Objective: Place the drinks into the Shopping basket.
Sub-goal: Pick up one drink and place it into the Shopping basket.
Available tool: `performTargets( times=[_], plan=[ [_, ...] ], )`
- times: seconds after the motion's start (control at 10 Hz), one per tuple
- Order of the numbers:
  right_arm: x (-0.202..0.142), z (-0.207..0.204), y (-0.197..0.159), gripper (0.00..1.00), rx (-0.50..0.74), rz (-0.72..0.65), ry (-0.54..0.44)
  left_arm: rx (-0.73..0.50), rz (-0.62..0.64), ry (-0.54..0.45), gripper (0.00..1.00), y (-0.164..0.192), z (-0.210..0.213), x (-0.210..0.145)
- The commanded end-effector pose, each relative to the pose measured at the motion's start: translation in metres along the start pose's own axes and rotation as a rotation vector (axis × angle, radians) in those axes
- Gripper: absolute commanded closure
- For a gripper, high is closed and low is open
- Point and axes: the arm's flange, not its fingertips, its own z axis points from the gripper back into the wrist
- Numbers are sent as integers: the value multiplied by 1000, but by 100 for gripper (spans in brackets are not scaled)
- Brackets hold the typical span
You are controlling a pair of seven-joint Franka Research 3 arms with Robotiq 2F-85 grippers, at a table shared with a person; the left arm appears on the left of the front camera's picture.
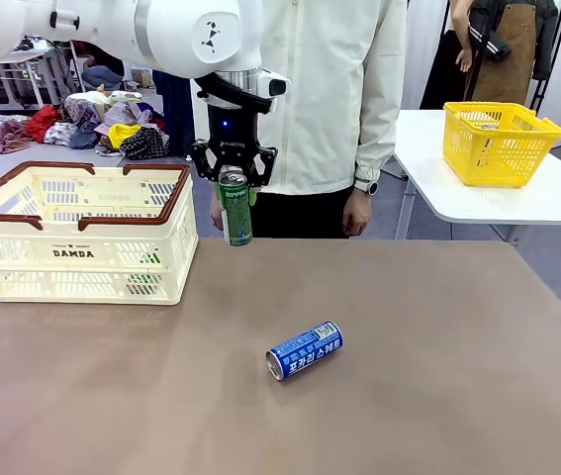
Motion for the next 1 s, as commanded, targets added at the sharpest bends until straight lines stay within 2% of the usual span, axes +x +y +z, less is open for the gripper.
performTargets(
  times=[0.0,0.3,0.4,0.6,0.7,0.9],
  plan=[
    [0,1,0,0,8,18,-2,8,5,-7,100,2,7,-1],
    [0,1,0,0,8,18,-2,0,0,0,100,0,0,0],
    [0,1,0,0,8,18,-2,3,-65,56,100,6,7,0],
    [0,1,0,0,8,18,-2,-18,-80,-28,100,49,77,18],
    [0,1,0,0,8,18,-2,-60,-134,-14,100,78,110,24],
    [0,1,0,0,8,18,-2,-86,-117,-32,100,131,137,39]
  ],
)
